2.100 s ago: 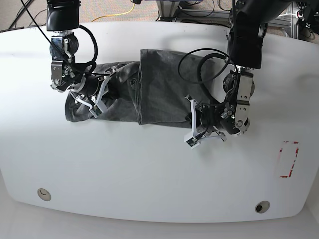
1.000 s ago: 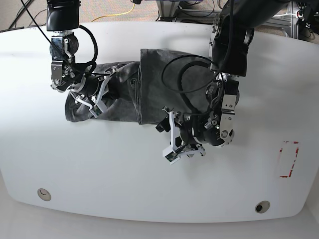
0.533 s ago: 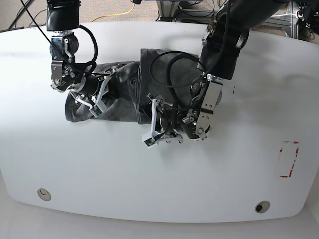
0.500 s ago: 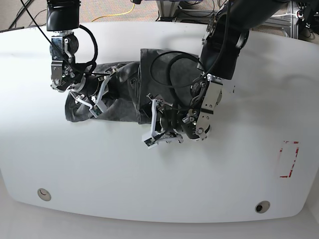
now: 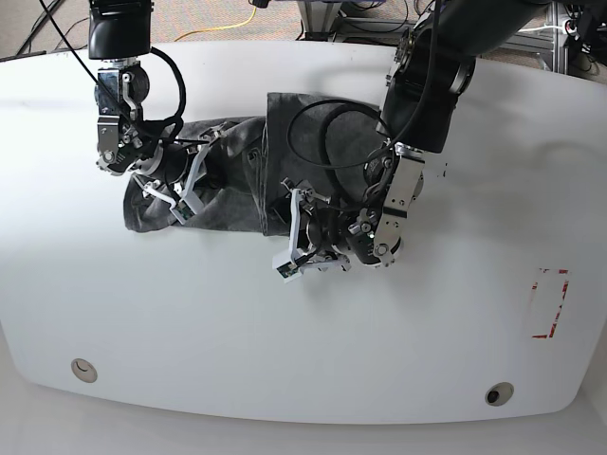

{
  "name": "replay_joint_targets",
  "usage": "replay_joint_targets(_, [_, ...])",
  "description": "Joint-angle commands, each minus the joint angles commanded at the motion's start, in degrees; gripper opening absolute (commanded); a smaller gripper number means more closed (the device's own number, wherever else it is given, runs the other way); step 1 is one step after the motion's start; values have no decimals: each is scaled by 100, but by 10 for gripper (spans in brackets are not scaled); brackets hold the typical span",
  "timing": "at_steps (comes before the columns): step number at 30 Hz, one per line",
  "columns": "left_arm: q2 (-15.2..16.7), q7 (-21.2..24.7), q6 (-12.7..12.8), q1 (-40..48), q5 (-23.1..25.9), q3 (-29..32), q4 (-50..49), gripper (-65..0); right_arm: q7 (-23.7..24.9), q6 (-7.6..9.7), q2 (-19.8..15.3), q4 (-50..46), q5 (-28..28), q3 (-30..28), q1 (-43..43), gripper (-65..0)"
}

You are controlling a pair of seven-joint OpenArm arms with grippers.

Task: Layout the t-shirt on the table in an organized manner, then fold the t-shirt properly
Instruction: 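Fold the bundle end with the left gripper toward the right gripper, then release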

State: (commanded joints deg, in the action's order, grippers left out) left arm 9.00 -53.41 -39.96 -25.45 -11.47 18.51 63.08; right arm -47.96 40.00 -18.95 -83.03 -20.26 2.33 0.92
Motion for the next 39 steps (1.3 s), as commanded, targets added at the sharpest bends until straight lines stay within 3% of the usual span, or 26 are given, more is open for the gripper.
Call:
replay_joint_targets(4, [0, 211, 0, 0, 0, 387, -220, -440, 0, 0, 18, 0, 0, 0, 0, -633])
replay_joint_targets(10, [0, 360, 0, 9, 0, 510, -246, -481, 0, 0, 105, 0, 9, 9, -9, -633])
replay_joint_targets(17, [0, 378, 9, 0, 0, 501, -237, -589, 0, 0, 105, 0, 9, 9, 0, -633])
replay_joint_targets(21, [0, 387, 35, -70, 9, 492, -229, -596, 0, 0, 105, 0, 9, 18, 0, -633])
replay_joint_targets(26, [0, 387, 448, -167, 9, 88, -229, -596, 0, 0, 105, 0, 9, 26, 0, -633])
replay_joint_targets(39, [0, 396, 484, -387, 18, -97, -237, -590, 0, 0, 114, 0, 9, 9, 0, -633])
